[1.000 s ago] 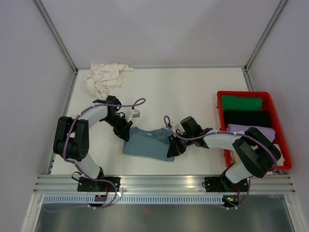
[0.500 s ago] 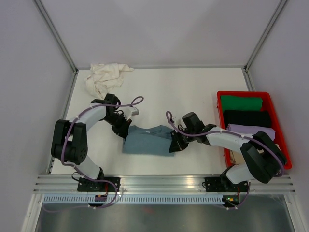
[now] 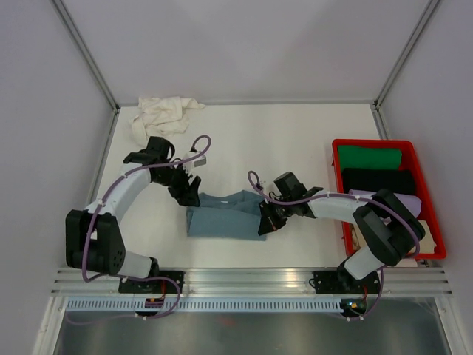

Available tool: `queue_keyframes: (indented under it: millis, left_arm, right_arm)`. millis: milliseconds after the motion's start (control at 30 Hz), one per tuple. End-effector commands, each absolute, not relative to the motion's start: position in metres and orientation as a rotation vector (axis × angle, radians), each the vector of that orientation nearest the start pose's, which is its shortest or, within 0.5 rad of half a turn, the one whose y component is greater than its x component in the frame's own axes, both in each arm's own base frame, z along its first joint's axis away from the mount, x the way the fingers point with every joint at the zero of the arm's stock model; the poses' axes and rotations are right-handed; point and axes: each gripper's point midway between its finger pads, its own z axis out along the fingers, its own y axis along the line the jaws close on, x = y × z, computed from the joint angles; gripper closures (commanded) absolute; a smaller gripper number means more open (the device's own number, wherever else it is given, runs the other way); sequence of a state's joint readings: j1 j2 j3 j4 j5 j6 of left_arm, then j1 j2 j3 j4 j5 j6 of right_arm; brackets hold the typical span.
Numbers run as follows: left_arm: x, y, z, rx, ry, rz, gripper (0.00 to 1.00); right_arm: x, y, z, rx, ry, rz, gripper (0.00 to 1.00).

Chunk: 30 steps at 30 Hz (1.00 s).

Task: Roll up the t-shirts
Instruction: Roll the tshirt

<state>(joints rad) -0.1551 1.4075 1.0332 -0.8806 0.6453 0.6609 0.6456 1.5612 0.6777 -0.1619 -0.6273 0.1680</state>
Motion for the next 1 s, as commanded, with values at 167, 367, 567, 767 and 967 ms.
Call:
queue_keyframes:
  millis: [167, 367, 567, 767, 967]
  left_arm:
    - [0.227, -0.146, 0.084, 1.191, 2.354, -0.944, 0.12]
    - [0.204, -0.15, 0.089, 1.205, 2.337, -1.027, 0.47]
    - [0.199, -0.14, 0.092, 1.202, 2.385, -0.936, 0.98]
    - [0.172, -0.104, 0.051, 1.287, 2.653, -0.819, 0.98]
    - [0.175, -0.09, 0.029, 1.323, 2.729, -0.726, 0.98]
  right_arm:
    - [0.179, 0.255, 0.014, -0.892, 2.558, 0.976, 0.93]
    - [0.182, 0.257, 0.019, -0.872, 2.541, 0.98, 0.96]
    - [0.175, 0.262, 0.029, -0.901, 2.501, 1.059, 1.0]
    - [0.17, 0.275, 0.047, -0.87, 2.504, 1.179, 1.0]
    - [0.181, 0.28, 0.049, -0.821, 2.495, 1.165, 0.72]
